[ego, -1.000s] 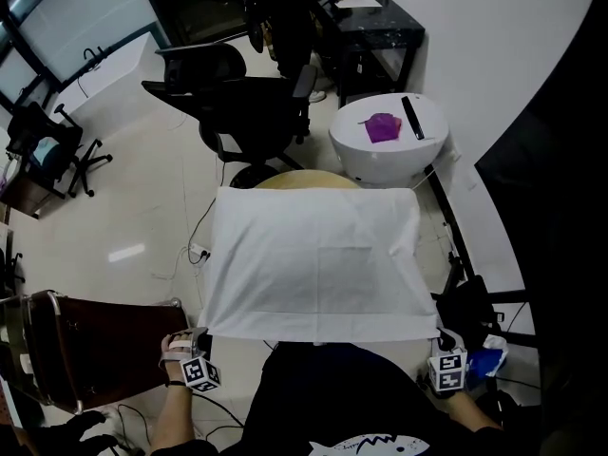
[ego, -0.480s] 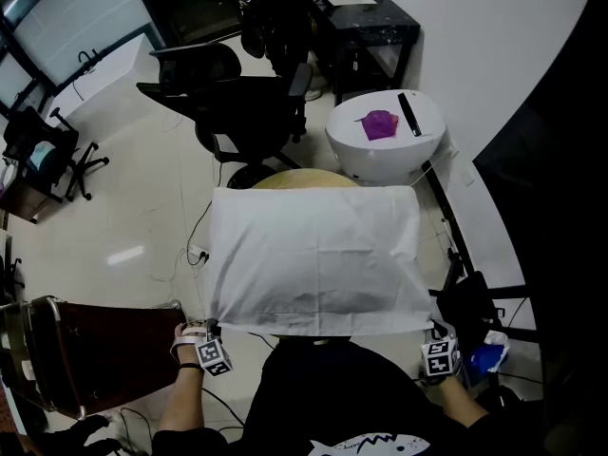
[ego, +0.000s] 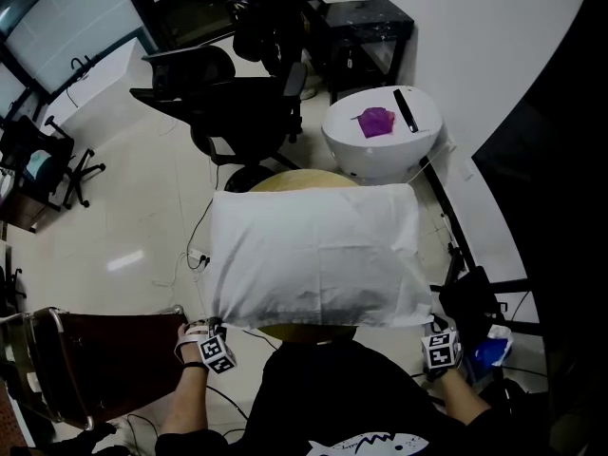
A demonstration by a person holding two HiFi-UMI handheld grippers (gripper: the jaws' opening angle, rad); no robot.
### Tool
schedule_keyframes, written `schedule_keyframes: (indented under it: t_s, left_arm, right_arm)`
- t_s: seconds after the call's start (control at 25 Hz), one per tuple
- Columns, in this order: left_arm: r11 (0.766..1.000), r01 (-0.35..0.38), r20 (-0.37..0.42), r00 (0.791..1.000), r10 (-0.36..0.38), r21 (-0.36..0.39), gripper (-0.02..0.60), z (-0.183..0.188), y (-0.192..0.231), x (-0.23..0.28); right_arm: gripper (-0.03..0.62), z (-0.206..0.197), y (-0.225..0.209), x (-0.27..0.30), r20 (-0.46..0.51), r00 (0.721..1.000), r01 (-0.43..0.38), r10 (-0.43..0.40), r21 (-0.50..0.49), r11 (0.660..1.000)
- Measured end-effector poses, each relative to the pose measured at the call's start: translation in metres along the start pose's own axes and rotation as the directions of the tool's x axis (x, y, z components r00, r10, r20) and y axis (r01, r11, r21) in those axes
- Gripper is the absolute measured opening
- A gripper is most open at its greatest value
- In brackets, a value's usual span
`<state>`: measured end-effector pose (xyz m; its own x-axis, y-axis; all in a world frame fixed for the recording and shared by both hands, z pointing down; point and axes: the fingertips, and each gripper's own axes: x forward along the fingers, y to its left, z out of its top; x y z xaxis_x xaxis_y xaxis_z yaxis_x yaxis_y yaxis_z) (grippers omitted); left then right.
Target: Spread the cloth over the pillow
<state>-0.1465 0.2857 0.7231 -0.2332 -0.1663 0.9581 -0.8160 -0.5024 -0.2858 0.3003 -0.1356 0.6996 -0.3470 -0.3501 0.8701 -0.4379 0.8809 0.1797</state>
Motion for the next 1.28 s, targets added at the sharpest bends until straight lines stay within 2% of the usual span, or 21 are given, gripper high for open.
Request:
schedule_keyframes:
  t_s: [0.08, 0.2, 0.32, 0.44, 0.6, 0.76, 0.88, 1.0, 1.12, 1.28]
  left_arm:
    - [0.999, 0.018, 0.024, 1.000, -0.017, -0.041, 0.101, 0.002, 0.002, -0.006]
    - [0.993, 0.034, 0.053, 0.998, -0.028, -0.113, 0.153, -0.001, 0.004, -0.016]
    - [0.982, 0.067, 0.083, 0.995, -0.053, -0.175, 0.167, 0.000, 0.004, -0.036]
    - [0.978, 0.105, 0.086, 0.992, -0.090, -0.181, 0.167, -0.005, 0.001, -0.057]
    - [0.986, 0.136, 0.128, 0.984, -0.124, -0.093, 0.167, 0.004, 0.012, -0.099]
    - [0.984, 0.178, 0.147, 0.974, -0.172, -0.029, 0.166, 0.028, 0.041, -0.139]
    - [0.990, 0.137, 0.202, 0.969, -0.141, 0.033, 0.166, 0.061, 0.075, -0.164]
    - [0.992, 0.058, 0.256, 0.963, -0.086, 0.116, 0.166, 0.100, 0.115, -0.179]
    - [0.978, -0.012, 0.342, 0.938, -0.061, 0.210, 0.161, 0.152, 0.151, -0.185]
    - [0.951, -0.065, 0.466, 0.881, -0.088, 0.302, 0.154, 0.225, 0.191, -0.193]
  right_arm:
    - [0.070, 0.005, 0.002, -0.001, 0.017, 1.000, -0.003, 0.003, 0.013, 1.000]
    - [0.110, 0.018, 0.004, -0.010, 0.040, 0.999, -0.006, 0.004, 0.042, 0.999]
    - [0.128, 0.027, 0.002, -0.020, 0.065, 0.998, -0.001, -0.002, 0.042, 0.999]
    - [0.156, 0.037, 0.001, -0.032, 0.099, 0.995, -0.002, -0.002, 0.047, 0.999]
    - [0.173, 0.057, 0.004, -0.054, 0.162, 0.987, -0.019, 0.012, 0.041, 0.999]
    - [0.184, 0.073, 0.002, -0.079, 0.212, 0.977, -0.014, 0.008, 0.027, 1.000]
    - [0.192, 0.074, -0.001, -0.092, 0.216, 0.976, -0.001, -0.008, 0.045, 0.999]
    - [0.198, 0.068, -0.001, -0.098, 0.206, 0.978, 0.021, -0.033, 0.061, 0.998]
    - [0.213, 0.060, 0.002, -0.097, 0.180, 0.982, 0.040, -0.048, 0.050, 0.998]
    - [0.218, 0.056, 0.008, -0.099, 0.150, 0.985, 0.085, -0.083, -0.006, 0.996]
